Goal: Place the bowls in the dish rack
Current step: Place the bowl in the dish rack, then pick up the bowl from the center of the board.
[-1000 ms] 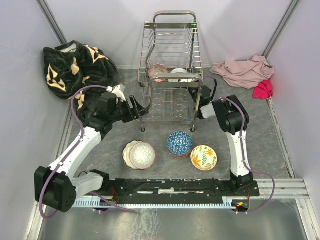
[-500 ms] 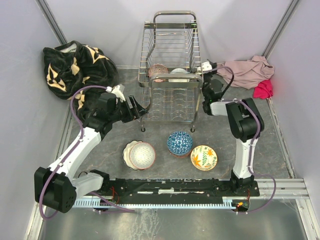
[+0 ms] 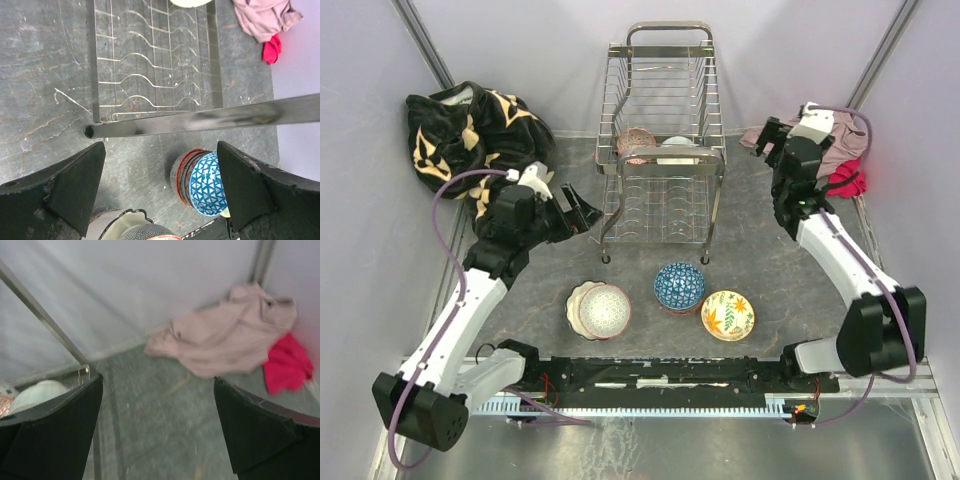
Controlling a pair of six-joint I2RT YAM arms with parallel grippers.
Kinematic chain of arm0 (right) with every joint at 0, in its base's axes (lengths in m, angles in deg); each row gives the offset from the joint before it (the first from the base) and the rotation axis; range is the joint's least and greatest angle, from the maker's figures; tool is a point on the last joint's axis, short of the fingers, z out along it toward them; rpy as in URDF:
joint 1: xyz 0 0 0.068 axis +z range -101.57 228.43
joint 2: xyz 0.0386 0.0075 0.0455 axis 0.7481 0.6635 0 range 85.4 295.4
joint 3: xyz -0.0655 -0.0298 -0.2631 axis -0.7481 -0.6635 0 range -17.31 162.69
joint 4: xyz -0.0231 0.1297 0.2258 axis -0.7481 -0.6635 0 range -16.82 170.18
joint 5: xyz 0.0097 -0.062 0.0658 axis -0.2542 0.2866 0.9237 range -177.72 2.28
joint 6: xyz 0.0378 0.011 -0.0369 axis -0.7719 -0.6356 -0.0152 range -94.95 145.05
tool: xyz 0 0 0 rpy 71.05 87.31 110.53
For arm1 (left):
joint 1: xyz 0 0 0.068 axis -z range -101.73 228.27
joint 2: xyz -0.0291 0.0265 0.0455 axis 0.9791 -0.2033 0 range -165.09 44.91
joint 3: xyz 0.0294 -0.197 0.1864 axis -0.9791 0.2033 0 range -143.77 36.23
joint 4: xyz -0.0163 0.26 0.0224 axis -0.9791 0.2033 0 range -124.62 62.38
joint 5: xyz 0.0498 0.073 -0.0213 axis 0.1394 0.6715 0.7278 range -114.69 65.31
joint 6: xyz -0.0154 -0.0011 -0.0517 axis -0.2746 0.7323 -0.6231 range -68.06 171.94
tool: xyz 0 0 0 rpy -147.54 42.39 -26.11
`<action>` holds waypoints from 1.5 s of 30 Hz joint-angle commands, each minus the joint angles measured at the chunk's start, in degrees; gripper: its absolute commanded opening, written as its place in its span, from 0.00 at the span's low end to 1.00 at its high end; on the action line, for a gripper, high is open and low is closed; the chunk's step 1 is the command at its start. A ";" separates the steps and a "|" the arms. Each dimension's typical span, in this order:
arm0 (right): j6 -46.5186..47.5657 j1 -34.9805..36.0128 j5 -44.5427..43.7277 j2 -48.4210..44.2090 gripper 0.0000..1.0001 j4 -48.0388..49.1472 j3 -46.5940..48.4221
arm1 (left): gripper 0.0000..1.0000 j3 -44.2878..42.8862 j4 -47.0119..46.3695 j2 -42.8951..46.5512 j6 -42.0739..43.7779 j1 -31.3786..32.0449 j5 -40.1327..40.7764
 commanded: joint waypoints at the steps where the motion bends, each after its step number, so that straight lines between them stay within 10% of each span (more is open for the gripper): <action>1: -16.09 -0.83 -8.00 -5.00 0.99 -32.39 4.75 | 0.99 -5.56 5.78 5.69 1.98 -0.18 3.61; 7: -22.84 -0.87 -6.15 -10.80 0.99 -52.86 5.36 | 0.99 -6.56 12.49 12.97 1.23 -0.08 1.27; 15: -19.58 -0.85 4.43 -24.54 0.99 -50.43 -4.70 | 0.97 -7.56 22.72 21.70 -0.28 -0.05 -4.36; 40: -16.48 -0.90 11.44 -18.46 0.92 -46.62 -6.99 | 0.89 1.19 21.28 23.17 3.53 0.27 -10.99; 45: -16.46 -0.86 13.49 -16.28 0.90 -43.21 -8.23 | 0.87 3.53 21.70 18.91 4.94 8.94 -5.68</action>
